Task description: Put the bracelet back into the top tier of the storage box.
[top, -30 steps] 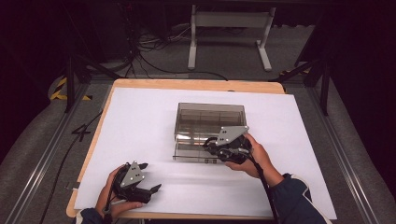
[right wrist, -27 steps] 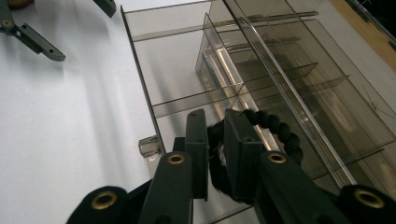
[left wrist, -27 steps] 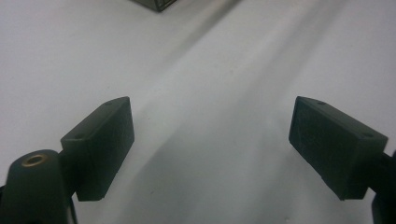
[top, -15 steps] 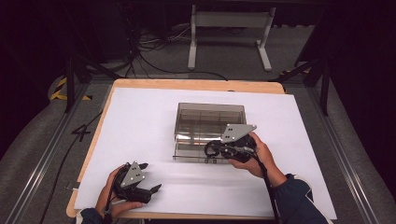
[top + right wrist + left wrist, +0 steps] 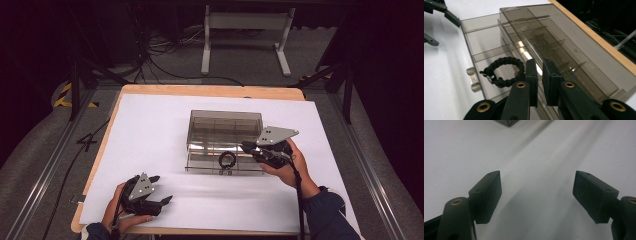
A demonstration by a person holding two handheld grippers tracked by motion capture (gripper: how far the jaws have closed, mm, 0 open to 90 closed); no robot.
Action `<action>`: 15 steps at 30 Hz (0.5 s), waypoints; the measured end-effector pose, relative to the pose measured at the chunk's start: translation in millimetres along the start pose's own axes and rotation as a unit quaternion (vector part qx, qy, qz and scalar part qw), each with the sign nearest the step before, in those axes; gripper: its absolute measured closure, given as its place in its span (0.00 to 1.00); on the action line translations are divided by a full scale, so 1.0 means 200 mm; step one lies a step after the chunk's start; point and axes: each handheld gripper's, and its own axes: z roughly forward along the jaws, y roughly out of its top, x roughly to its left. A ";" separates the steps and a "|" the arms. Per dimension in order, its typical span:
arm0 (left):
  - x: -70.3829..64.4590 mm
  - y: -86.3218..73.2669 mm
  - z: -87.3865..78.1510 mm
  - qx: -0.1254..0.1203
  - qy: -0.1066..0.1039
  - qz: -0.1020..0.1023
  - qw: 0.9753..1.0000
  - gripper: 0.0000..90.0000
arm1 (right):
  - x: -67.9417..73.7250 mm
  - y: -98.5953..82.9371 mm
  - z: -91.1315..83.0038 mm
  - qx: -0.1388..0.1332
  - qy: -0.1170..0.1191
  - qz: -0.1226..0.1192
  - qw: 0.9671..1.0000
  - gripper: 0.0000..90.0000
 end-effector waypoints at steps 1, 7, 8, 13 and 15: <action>0.00 0.00 0.00 0.000 0.001 0.001 1.000 0.28 | -0.01 -0.01 -0.01 -0.005 -0.002 0.003 1.000 0.92; 0.00 0.00 0.00 0.001 0.003 -0.003 1.000 0.29 | -0.07 -0.04 -0.06 -0.021 -0.024 0.019 0.999 0.89; 0.00 0.00 0.00 -0.001 -0.001 -0.005 1.000 0.30 | -0.09 -0.05 -0.07 -0.022 -0.032 0.018 0.999 0.89; -0.02 0.03 -0.01 -0.018 -0.013 -0.004 1.000 0.37 | -0.16 -0.09 -0.09 -0.032 -0.048 0.034 0.998 0.91; -0.03 0.04 -0.01 -0.024 -0.019 0.001 1.000 0.45 | -0.19 -0.11 -0.09 -0.034 -0.056 0.040 0.997 0.93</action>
